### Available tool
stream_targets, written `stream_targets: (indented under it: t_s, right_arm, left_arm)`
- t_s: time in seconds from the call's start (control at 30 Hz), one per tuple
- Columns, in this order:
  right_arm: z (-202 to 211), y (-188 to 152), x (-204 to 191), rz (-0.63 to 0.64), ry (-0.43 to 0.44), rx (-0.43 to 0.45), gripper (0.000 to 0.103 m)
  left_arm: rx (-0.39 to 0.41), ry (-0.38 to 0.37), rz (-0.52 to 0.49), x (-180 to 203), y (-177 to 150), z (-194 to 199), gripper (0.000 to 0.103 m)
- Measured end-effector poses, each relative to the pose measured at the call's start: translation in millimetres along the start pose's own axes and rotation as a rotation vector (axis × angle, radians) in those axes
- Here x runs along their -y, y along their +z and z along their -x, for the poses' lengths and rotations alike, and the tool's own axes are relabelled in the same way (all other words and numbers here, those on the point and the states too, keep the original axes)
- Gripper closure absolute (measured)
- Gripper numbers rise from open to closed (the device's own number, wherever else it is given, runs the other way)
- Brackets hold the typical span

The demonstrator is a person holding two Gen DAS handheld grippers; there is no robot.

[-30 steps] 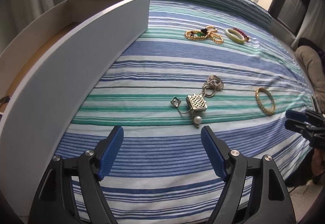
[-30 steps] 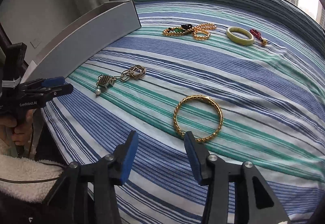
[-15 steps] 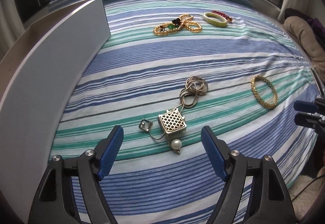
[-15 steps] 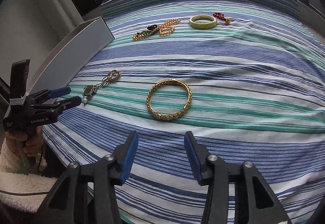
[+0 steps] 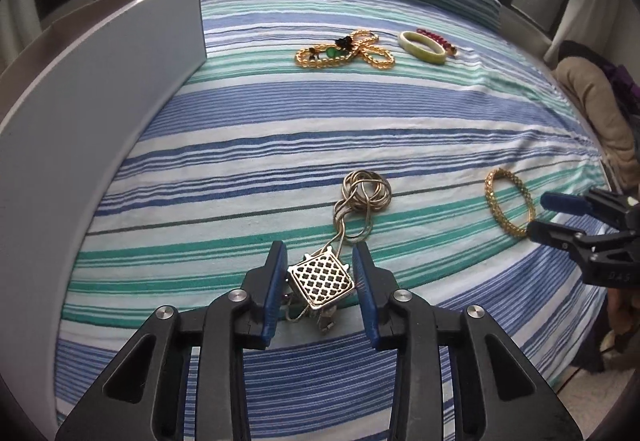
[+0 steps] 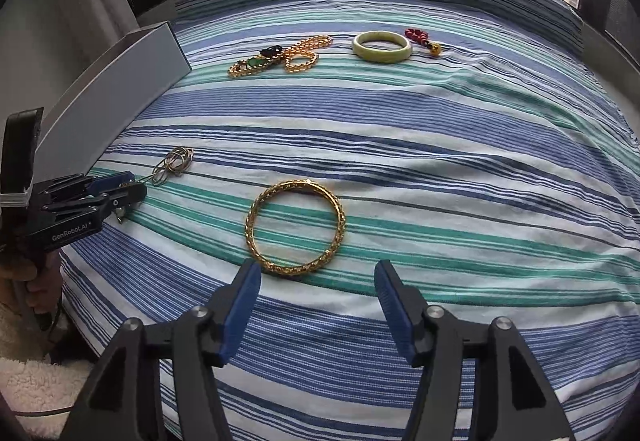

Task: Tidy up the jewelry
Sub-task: 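Carry the pendant chain and gold bangle into the box and open both tools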

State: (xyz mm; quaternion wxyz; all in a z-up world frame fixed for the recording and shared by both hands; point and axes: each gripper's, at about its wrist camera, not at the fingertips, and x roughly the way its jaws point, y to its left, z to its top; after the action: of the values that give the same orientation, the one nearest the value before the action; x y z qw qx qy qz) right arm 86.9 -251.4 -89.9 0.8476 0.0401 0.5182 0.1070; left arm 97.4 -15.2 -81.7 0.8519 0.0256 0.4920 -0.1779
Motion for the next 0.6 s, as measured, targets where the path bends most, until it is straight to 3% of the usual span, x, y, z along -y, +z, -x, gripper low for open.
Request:
stream_targets:
  t_s: [0.17,0.33,0.6]
  right_arm:
    - [-25,11,-23,0.074,-0.061,-0.021,0.029]
    - [-27,13,-25,0.082,-0.096,-0.011,0.032]
    - [5,14,-17,0.045,-0.051,0.051,0.036]
  left_arm:
    - [0.038,-0.002,0.046,-9,-3,21,0.07]
    - [0.05,0.007,0.067,-16,-5,29,0.07]
    - [0.116,-0.031,0.1,-17,1,59,0.07]
